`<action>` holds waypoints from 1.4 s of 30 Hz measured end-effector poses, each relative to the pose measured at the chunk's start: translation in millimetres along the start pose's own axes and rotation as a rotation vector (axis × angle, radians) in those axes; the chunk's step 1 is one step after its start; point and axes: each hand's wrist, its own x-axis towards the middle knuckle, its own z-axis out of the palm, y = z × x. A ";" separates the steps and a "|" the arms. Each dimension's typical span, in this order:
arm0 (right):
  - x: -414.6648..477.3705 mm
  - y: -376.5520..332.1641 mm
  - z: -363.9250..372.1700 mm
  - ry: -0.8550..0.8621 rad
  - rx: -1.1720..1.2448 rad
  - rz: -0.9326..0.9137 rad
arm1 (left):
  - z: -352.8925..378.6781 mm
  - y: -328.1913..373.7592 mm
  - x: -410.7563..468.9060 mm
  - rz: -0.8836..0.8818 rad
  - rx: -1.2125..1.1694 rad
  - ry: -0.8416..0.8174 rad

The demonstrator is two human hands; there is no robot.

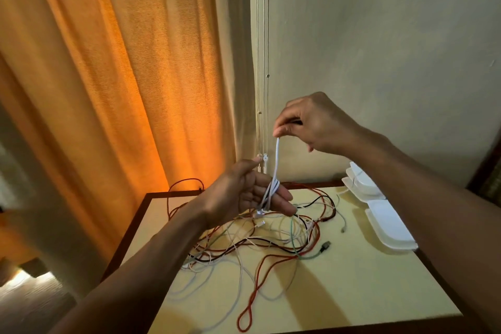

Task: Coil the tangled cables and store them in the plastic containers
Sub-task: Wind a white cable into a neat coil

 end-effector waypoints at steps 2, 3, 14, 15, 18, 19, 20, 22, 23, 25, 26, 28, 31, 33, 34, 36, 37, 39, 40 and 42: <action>0.2 10.6 18.3 0.033 0.103 0.054 | 6.0 -0.5 -2.9 0.056 -0.053 0.016; -0.9 15.4 28.3 0.048 0.167 0.087 | 8.9 0.7 -4.0 0.089 -0.089 0.031; -48.5 -1.6 106.6 -0.003 0.558 0.365 | 0.1 20.6 5.5 0.455 -0.567 0.200; -52.5 -7.7 104.1 -0.032 0.528 0.342 | -3.6 20.0 5.4 0.454 -0.566 0.211; -60.7 -20.6 89.7 -0.078 0.388 0.282 | -11.2 18.1 4.8 0.414 -0.535 0.233; -64.4 -21.7 85.5 -0.110 0.325 0.287 | -12.6 18.1 4.5 0.397 -0.516 0.245; -68.7 -22.5 81.6 -0.151 0.257 0.292 | -13.9 18.5 4.0 0.385 -0.499 0.260; -77.8 -24.0 75.4 -0.214 0.141 0.299 | -18.2 19.7 3.9 0.365 -0.497 0.274; -81.6 -26.0 71.1 -0.218 0.103 0.291 | -20.6 20.3 3.8 0.347 -0.500 0.270; -87.1 -30.2 59.4 -0.207 -0.011 0.245 | -24.0 20.1 4.4 0.284 -0.471 0.233; -87.9 -32.5 51.3 -0.202 -0.087 0.206 | -24.3 19.5 5.0 0.248 -0.440 0.212; -86.3 -37.1 33.5 -0.198 -0.226 0.137 | -23.0 16.9 7.2 0.180 -0.385 0.179; -79.0 -46.4 6.7 -0.217 -0.363 0.041 | -18.1 14.1 11.4 0.088 -0.253 0.190; -70.5 -55.1 -7.6 -0.237 -0.429 -0.027 | -12.8 15.4 13.2 0.032 -0.123 0.172; -65.1 -58.5 -13.1 -0.251 -0.454 -0.057 | -9.1 17.1 13.1 0.012 -0.067 0.150; -53.2 -59.2 -21.7 -0.260 -0.485 -0.113 | -1.9 22.3 11.9 -0.016 0.015 0.100; -46.4 -56.3 -25.1 -0.252 -0.492 -0.141 | 0.6 24.6 11.7 -0.028 0.024 0.073; -33.7 -45.9 -29.9 -0.216 -0.429 -0.169 | 4.5 29.5 10.4 -0.048 0.014 0.024; -28.4 -39.4 -31.3 -0.192 -0.338 -0.156 | 5.6 31.5 8.8 -0.048 0.016 -0.009; -20.7 -25.2 -32.1 -0.111 -0.084 -0.111 | 7.3 34.4 4.3 -0.020 -0.001 -0.092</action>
